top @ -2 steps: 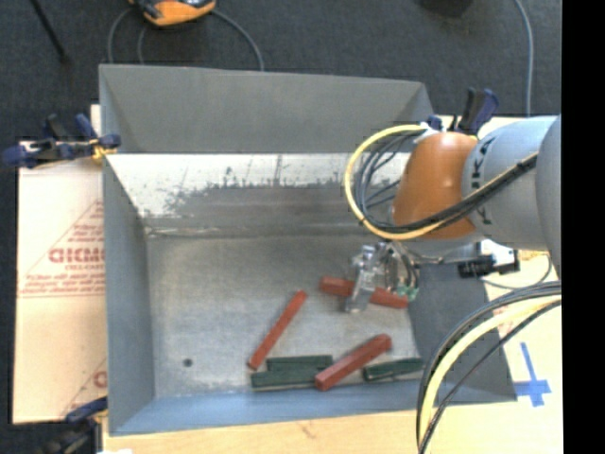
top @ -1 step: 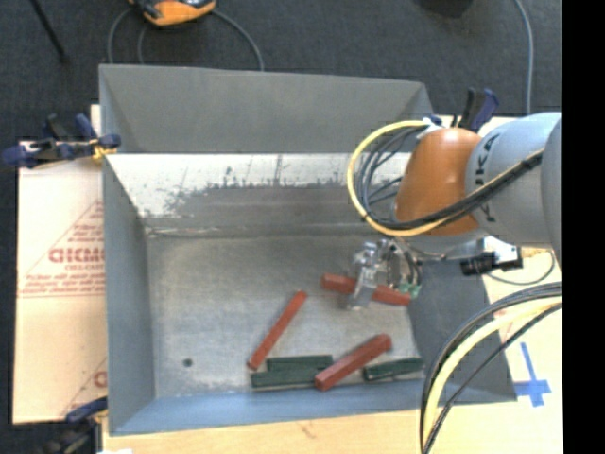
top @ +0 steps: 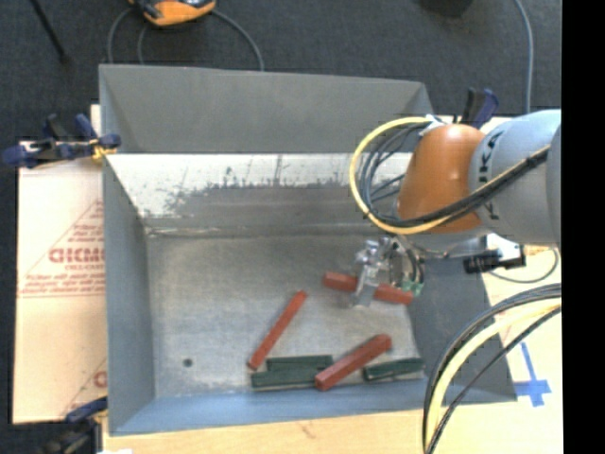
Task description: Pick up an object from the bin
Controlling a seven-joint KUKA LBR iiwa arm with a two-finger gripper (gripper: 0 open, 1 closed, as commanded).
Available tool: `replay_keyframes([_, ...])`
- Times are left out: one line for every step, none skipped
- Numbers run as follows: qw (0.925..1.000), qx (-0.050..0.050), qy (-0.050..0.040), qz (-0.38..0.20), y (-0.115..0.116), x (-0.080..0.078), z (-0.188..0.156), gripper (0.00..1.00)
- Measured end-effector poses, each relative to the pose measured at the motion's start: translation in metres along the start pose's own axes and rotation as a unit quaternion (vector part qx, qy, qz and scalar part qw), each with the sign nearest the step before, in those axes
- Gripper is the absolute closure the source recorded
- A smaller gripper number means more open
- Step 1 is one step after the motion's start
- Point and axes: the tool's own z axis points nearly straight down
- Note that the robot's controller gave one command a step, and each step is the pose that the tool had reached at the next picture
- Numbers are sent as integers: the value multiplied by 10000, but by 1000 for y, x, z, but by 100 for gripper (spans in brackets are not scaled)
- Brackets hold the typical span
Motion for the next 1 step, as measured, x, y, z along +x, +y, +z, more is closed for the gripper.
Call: replay_keyframes([10000,-1,5,-2,0,0,-14,100])
